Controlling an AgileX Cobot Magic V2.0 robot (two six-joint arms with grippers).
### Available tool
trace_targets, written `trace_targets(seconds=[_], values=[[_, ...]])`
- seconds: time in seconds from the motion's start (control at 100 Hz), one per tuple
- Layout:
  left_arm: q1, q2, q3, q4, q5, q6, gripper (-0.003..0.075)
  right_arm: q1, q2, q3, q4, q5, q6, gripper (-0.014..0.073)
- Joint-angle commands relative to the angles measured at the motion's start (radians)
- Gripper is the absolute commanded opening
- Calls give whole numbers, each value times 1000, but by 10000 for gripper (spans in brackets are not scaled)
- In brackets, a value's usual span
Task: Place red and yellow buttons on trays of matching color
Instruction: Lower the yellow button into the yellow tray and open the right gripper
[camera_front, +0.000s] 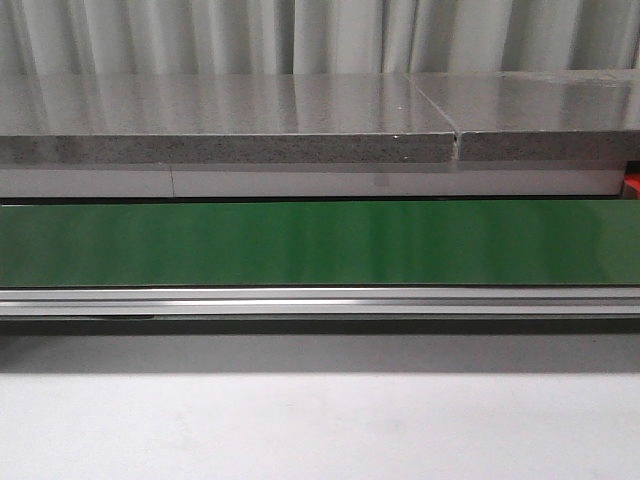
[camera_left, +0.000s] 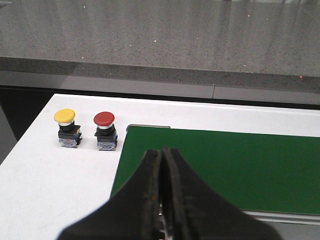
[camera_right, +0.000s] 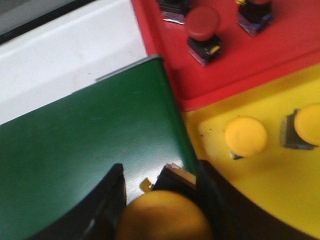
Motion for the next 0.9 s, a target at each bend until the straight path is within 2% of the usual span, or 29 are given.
trace_targets(seconds=[0.0,0.29,0.56,0.89], values=[[-8,11,-26,0,-73,-1,-19,-43,-34,22,17,-88,17,55],[-8,11,-26,0,-73,-1,-19,-138,-34,181,17,-258,45,55],[-8,11,-26,0,-73,-1,-19,-151,-19,309,17,-405,50,55],[-8,11,-26,0,-73,-1,-19,-153,98,324,17,-483,50,55]])
